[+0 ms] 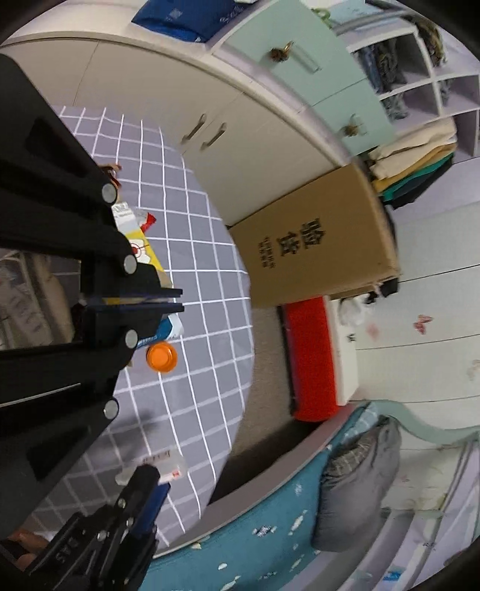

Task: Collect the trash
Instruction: 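Grasp the white dropper bottle with the right tool while the left tool grasps a paper scrap, then carry both items over the bucket and open both tools to drop them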

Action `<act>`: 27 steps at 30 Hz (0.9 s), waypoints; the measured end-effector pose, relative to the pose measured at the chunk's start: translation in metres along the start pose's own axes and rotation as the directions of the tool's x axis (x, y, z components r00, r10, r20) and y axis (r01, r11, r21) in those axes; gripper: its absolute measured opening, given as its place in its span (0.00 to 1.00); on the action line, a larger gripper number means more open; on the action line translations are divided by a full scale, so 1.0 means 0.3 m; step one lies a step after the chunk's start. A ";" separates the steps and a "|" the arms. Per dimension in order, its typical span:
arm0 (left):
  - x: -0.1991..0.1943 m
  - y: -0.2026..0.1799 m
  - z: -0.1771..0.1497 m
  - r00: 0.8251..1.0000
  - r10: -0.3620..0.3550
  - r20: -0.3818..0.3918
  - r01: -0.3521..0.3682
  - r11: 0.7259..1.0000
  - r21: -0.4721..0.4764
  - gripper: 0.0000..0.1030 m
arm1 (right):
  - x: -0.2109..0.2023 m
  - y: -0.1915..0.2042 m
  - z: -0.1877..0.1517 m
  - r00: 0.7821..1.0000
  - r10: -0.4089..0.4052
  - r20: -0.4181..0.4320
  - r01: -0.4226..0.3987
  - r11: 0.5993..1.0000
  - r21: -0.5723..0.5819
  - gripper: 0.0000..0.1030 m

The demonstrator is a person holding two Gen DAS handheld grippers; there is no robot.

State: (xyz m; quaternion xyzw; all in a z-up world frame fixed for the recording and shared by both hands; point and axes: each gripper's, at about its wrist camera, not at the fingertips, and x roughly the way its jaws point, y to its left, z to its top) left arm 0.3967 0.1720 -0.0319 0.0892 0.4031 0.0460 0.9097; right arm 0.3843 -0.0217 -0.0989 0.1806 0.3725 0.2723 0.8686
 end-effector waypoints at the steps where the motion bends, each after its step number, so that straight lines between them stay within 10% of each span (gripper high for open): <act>1: -0.038 -0.009 -0.003 1.000 -0.006 0.016 0.006 1.000 0.001 0.02 | -0.014 0.004 0.000 1.000 0.004 0.005 -0.004 1.000 0.002 0.23; 14: -0.394 -0.360 -0.134 0.971 -0.192 0.140 0.171 0.974 0.148 0.02 | -0.418 -0.097 -0.146 0.989 -0.033 0.144 0.025 0.998 0.056 0.23; 27: -0.338 -1.018 -0.379 0.908 -0.416 -0.048 0.407 0.850 0.334 0.02 | -0.775 -0.616 -0.556 0.925 -0.336 0.180 0.265 0.906 0.329 0.23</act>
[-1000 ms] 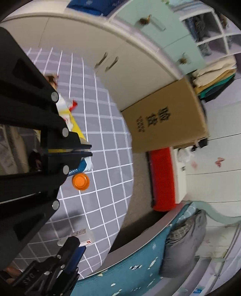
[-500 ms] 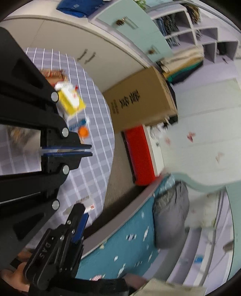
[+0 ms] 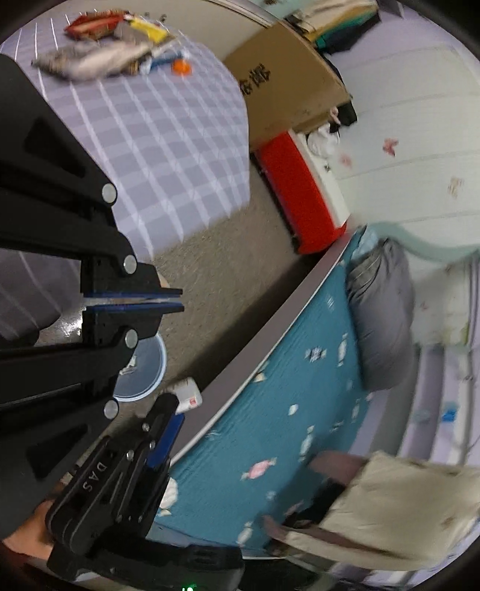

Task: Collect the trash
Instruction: 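Carry both items over the bucket and open both tools to drop them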

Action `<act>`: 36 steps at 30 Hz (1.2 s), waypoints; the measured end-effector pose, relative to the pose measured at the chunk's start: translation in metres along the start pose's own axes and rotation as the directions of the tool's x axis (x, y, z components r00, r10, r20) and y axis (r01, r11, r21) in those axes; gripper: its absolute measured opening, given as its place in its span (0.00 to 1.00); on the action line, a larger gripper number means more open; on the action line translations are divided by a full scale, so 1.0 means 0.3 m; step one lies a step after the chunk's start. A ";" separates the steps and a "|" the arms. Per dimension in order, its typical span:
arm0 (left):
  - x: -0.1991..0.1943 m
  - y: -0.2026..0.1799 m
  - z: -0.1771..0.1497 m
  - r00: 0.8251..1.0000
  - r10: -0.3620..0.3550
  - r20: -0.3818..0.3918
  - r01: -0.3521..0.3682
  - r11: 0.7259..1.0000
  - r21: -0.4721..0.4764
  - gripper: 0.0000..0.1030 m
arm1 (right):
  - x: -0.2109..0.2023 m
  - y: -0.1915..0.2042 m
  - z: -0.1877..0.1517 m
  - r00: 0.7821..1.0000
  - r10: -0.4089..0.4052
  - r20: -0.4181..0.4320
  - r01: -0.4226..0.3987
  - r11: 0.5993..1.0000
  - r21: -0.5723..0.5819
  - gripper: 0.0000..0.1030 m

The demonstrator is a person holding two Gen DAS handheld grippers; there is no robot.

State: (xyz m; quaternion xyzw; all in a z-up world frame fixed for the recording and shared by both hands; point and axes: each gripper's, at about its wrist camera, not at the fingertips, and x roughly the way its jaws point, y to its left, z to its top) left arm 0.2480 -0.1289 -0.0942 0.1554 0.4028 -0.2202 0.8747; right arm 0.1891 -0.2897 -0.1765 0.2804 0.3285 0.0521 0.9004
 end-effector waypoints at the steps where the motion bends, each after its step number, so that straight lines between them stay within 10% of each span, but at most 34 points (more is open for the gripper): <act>1: 0.054 -0.055 -0.009 0.999 -0.040 -0.028 0.040 0.999 0.001 0.02 | 0.007 -0.059 -0.018 0.999 -0.034 -0.010 0.034 0.999 0.018 0.23; 12: 0.566 -0.249 -0.153 0.961 -0.066 -0.270 0.062 0.998 -0.025 0.02 | 0.231 -0.463 -0.163 0.986 -0.099 -0.134 0.126 0.970 0.207 0.25; 15: 0.672 -0.250 -0.179 0.944 -0.060 -0.323 0.049 0.998 -0.041 0.02 | 0.269 -0.537 -0.192 0.984 -0.116 -0.133 0.146 0.958 0.248 0.53; 29: 0.885 -0.308 -0.259 0.889 -0.086 -0.450 0.081 0.996 -0.032 0.02 | 0.274 -0.673 -0.288 0.954 -0.241 -0.178 0.283 0.920 0.271 0.57; 36: 0.883 -0.348 -0.240 0.889 -0.106 -0.446 0.105 0.994 -0.028 0.02 | 0.203 -0.674 -0.286 0.953 -0.277 -0.119 0.300 0.909 0.288 0.57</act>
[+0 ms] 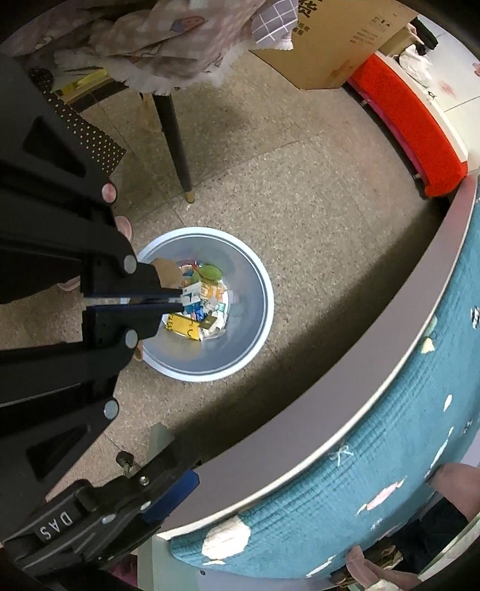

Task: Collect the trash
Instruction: 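Carry both items over the bucket and open both tools to drop them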

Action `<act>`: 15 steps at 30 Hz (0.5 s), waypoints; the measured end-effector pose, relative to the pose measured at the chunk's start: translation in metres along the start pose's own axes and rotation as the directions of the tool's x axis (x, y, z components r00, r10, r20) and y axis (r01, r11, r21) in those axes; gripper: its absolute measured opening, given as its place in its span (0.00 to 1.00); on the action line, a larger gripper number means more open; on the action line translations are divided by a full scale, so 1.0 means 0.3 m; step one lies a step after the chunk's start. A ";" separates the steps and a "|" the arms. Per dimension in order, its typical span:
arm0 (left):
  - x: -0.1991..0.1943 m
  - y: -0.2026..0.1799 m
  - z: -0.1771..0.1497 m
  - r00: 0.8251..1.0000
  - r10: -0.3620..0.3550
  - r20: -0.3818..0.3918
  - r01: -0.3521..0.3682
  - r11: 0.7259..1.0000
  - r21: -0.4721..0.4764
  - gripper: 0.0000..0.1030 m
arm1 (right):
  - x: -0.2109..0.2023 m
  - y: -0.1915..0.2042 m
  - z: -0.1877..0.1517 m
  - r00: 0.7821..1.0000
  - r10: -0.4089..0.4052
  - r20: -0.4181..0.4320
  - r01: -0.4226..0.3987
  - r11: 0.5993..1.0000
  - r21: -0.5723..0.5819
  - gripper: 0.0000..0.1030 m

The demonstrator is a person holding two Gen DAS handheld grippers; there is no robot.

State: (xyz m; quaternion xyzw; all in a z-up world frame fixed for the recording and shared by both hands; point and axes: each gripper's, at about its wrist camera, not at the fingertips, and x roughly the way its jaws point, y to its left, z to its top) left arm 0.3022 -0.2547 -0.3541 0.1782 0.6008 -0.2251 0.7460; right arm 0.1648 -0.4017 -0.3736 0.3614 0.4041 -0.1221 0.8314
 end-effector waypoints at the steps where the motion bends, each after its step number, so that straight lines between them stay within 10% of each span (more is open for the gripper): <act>1: -0.009 -0.005 0.003 1.000 -0.009 0.004 0.009 1.000 0.002 0.03 | -0.011 0.001 0.002 1.000 0.004 0.012 -0.004 1.000 0.003 0.57; 4: -0.027 -0.019 0.012 0.999 -0.033 -0.002 0.033 0.999 0.006 0.12 | -0.051 0.007 0.004 0.999 0.009 0.045 -0.009 1.000 0.000 0.57; 7: -0.058 -0.023 0.009 1.000 -0.010 0.020 0.010 1.000 -0.002 0.63 | -0.075 0.001 0.000 0.999 0.005 0.052 -0.005 1.000 -0.001 0.57; 15: -0.168 -0.050 -0.048 0.997 0.034 0.066 -0.036 0.999 0.039 0.64 | -0.140 0.012 -0.033 0.999 0.021 0.046 -0.022 1.000 0.009 0.57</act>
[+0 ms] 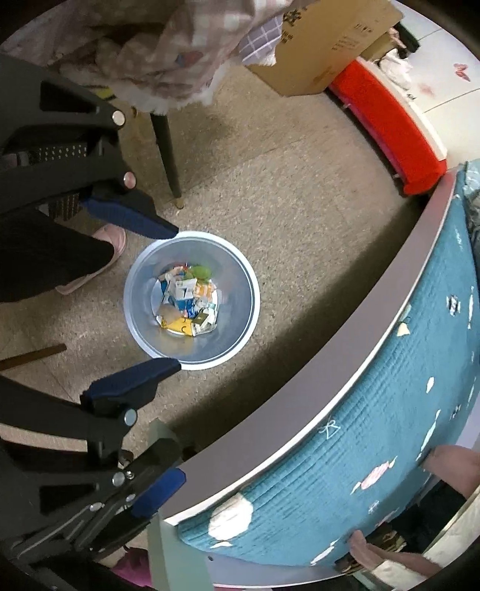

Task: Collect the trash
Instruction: 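Carry both items over the bucket and open both tools to drop them, then move both open tools back over the table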

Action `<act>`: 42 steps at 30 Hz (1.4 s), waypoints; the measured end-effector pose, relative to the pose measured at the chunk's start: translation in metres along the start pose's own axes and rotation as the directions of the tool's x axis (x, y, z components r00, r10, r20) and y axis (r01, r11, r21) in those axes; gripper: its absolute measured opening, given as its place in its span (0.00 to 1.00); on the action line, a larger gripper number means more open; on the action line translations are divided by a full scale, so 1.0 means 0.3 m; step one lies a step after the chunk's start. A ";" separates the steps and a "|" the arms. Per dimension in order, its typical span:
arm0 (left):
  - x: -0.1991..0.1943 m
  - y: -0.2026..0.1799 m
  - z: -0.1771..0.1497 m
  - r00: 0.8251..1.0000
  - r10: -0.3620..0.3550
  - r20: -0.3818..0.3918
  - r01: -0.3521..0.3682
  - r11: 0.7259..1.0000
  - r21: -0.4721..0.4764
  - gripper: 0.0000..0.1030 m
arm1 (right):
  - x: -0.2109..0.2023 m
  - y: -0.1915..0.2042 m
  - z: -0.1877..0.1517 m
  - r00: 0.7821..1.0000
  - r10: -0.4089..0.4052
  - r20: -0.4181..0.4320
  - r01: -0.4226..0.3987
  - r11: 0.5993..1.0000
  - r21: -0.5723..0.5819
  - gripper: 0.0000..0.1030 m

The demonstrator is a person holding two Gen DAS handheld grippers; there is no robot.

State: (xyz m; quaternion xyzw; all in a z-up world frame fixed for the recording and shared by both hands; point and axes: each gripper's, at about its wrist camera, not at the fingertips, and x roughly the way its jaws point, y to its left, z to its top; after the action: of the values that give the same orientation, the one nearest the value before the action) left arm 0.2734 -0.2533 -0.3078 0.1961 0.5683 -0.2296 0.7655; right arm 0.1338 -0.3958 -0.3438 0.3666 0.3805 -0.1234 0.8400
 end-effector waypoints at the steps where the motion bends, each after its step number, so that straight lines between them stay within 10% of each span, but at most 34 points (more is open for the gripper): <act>1: -0.024 -0.003 -0.011 1.000 0.010 0.008 -0.010 1.000 0.006 0.64 | -0.016 0.014 0.001 1.000 0.007 0.004 -0.007 1.000 -0.007 0.57; 8: -0.236 0.019 -0.067 0.988 0.082 0.133 -0.083 0.997 0.001 0.65 | -0.151 0.115 0.010 0.996 0.073 0.061 -0.069 0.996 -0.053 0.57; 22: -0.802 0.346 -0.208 0.904 0.168 0.393 -0.134 0.985 -0.112 0.75 | -0.397 0.509 0.018 0.962 0.257 0.092 -0.225 0.937 -0.266 0.59; 27: -0.899 0.622 -0.258 0.910 0.179 0.375 -0.093 0.967 -0.237 0.75 | -0.406 0.805 0.016 0.944 0.329 0.018 -0.293 0.863 -0.412 0.59; 37: -0.968 1.224 -0.321 0.911 0.279 0.305 -0.084 0.847 -0.524 0.74 | -0.239 1.306 -0.024 0.922 0.353 -0.159 -0.376 0.721 -0.582 0.59; 42: -0.885 1.396 -0.245 0.950 0.208 0.233 -0.040 0.821 -0.570 0.50 | -0.117 1.466 -0.015 0.916 0.333 -0.225 -0.400 0.703 -0.588 0.59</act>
State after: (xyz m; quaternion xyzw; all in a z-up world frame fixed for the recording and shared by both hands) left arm 0.3904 0.1645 -0.0570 -0.0344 0.4802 -0.0285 0.8760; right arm 0.3213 -0.0870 -0.0905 0.1425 0.3611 0.1974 0.9002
